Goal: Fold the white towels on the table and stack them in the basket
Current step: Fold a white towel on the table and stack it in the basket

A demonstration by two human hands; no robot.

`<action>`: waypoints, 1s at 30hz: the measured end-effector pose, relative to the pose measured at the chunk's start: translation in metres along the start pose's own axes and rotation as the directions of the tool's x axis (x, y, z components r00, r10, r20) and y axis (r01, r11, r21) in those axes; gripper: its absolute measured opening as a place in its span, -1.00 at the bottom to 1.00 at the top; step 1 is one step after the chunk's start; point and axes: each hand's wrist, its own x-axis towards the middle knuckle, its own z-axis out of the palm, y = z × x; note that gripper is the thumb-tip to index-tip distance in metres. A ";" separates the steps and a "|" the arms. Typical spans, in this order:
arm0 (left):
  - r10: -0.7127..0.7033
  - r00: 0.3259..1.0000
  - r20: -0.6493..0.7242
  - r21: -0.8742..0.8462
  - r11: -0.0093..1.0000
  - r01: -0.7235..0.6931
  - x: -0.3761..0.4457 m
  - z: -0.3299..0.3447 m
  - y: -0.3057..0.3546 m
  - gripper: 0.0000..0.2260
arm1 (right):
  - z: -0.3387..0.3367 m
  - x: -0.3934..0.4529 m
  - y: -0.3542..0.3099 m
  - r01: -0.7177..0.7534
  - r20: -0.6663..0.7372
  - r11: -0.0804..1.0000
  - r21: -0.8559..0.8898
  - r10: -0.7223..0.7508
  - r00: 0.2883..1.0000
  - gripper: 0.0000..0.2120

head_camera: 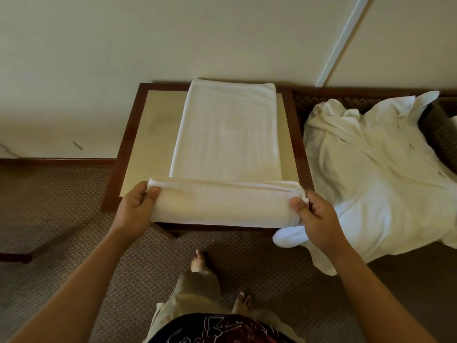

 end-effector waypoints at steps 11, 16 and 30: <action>-0.057 0.996 -0.062 0.018 0.998 0.059 0.169 0.041 0.036 -0.73 | 0.028 0.170 0.007 -0.136 -0.180 0.983 -0.123 0.113 0.977 -0.70; -0.165 0.986 -0.019 0.064 0.984 0.166 0.231 0.064 0.026 -0.77 | 0.046 0.231 0.022 -0.365 -0.188 0.921 -0.138 0.337 0.922 -0.66; -0.126 0.985 -0.119 0.167 0.975 0.145 0.253 0.075 0.015 -0.82 | 0.059 0.266 0.032 -0.385 -0.268 0.915 -0.122 0.343 0.900 -0.56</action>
